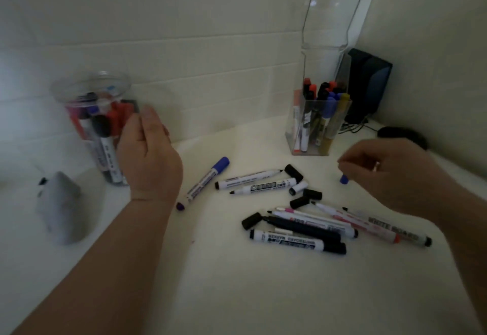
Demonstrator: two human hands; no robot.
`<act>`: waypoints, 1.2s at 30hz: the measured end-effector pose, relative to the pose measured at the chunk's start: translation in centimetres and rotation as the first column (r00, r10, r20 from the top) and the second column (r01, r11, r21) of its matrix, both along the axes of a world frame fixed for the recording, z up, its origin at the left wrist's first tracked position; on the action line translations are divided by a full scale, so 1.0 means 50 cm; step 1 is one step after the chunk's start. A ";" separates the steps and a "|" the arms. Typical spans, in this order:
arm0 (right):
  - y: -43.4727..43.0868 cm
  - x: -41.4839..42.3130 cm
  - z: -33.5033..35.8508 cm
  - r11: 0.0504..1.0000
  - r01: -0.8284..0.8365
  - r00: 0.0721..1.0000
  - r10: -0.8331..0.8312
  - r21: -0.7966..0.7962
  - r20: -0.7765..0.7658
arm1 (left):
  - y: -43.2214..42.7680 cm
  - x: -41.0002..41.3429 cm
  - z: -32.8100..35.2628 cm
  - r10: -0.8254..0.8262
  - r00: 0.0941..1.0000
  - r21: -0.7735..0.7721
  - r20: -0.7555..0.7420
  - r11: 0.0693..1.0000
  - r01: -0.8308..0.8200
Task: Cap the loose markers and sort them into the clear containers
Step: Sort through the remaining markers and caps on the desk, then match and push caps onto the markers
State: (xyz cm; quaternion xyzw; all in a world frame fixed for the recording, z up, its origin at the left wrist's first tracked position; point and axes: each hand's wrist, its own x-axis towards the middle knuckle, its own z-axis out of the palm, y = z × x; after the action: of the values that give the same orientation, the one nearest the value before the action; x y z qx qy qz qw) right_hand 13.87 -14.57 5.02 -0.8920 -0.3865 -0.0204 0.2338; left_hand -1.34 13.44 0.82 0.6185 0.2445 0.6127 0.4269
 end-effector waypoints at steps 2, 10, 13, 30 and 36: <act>-0.021 -0.002 -0.022 0.998 0.023 1.000 -0.022 0.059 -0.017 | 0.019 -0.003 -0.002 0.037 0.997 -0.042 -0.062 0.998 -0.040; -0.049 0.039 -0.058 0.993 0.061 0.998 -0.060 0.096 -0.013 | 0.004 0.039 -0.048 -0.050 0.419 0.011 -0.906 0.990 0.141; -0.049 0.021 -0.051 0.996 -0.077 0.997 0.078 0.050 -0.018 | -0.004 0.053 -0.057 -0.014 0.307 0.059 -0.951 0.972 0.226; -0.012 -0.031 -0.068 0.932 -0.325 0.943 0.332 0.158 -0.016 | -0.133 0.023 0.000 -0.471 0.574 -0.020 -0.670 0.783 0.621; -0.008 -0.056 -0.068 0.858 -0.293 0.936 0.347 0.422 -0.058 | -0.192 0.012 -0.002 -0.530 0.344 -0.054 -0.775 0.598 0.800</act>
State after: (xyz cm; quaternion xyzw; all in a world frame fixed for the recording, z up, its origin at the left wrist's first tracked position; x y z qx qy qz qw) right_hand 11.07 -14.99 1.64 -0.7462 -0.5004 -0.0022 0.4391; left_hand -0.73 3.84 0.74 0.9123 0.0036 0.1115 0.3939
